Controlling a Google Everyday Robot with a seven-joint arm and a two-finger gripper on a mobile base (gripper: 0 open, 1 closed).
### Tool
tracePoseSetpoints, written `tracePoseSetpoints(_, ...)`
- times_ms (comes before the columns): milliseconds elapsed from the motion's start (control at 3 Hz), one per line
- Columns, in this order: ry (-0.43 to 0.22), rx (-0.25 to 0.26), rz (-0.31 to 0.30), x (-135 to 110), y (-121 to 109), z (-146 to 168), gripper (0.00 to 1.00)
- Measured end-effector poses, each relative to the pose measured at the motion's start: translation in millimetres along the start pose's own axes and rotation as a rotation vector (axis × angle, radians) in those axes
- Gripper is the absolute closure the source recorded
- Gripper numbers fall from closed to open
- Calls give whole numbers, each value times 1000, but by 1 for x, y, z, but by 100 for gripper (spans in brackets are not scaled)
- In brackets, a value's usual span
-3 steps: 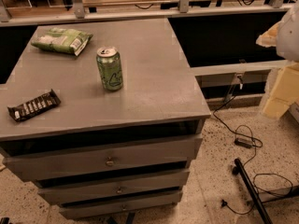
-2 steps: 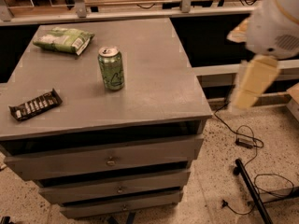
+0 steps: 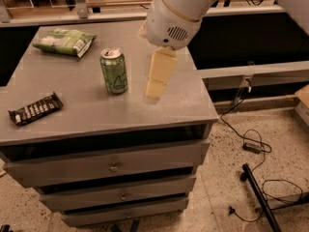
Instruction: Move green can near green jalapeno chip bag
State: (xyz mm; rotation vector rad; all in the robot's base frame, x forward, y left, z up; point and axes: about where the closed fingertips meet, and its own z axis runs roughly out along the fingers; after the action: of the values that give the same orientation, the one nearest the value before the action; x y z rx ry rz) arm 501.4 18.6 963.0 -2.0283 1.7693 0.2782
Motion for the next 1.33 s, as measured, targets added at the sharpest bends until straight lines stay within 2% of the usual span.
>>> tracePoseSetpoints(333,-16,5,-2,0,-2,1,0)
tracePoseSetpoints(667,-234,53,-39,-14,-34,19,0)
tracePoseSetpoints(1000,-424,83,-24,-20,-79,47,0)
tracePoseSetpoints(1333,-554,45,-12,-35,-100,74,0)
